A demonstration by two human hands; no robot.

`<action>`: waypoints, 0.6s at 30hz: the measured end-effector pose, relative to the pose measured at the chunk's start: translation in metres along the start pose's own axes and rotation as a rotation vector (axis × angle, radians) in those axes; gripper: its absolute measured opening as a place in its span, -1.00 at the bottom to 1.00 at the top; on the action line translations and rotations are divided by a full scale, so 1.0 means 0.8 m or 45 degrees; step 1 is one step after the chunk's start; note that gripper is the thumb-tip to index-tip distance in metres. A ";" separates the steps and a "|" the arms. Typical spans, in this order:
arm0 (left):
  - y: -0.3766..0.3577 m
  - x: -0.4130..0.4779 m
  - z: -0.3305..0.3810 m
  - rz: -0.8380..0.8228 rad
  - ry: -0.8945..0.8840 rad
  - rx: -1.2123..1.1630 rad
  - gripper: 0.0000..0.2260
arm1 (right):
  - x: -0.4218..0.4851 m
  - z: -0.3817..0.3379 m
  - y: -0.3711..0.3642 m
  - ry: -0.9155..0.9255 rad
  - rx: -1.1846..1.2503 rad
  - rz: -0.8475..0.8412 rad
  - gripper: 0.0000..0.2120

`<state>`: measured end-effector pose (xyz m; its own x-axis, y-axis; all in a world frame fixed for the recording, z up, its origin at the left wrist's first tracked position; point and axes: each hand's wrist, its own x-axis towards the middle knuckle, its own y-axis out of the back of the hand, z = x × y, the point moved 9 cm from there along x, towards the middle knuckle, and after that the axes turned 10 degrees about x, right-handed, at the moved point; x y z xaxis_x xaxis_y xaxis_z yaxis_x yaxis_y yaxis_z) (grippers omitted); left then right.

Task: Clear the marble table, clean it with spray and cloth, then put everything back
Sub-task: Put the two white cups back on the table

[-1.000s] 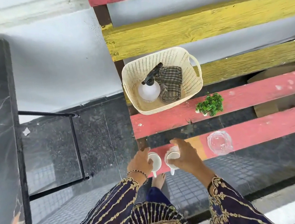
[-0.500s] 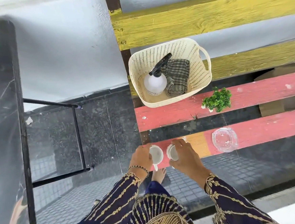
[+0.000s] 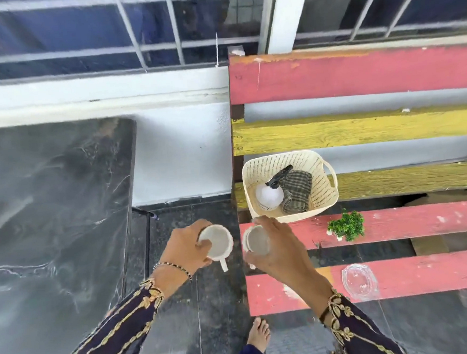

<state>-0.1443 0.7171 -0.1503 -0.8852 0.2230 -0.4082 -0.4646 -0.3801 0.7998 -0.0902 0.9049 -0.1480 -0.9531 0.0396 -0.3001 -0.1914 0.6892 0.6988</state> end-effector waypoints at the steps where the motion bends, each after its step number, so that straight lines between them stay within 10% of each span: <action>1: 0.021 -0.006 -0.007 0.027 0.019 -0.018 -0.66 | 0.002 -0.026 0.004 0.037 -0.003 0.013 -0.31; 18: 0.332 -0.189 -0.455 0.358 0.275 -0.034 -0.71 | -0.019 -0.475 -0.292 0.200 0.006 -0.145 -0.35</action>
<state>-0.1420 0.2555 -0.0367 -0.9618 -0.0873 -0.2593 -0.1997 -0.4239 0.8834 -0.1198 0.4683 -0.0598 -0.9502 -0.1520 -0.2722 -0.2997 0.6859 0.6631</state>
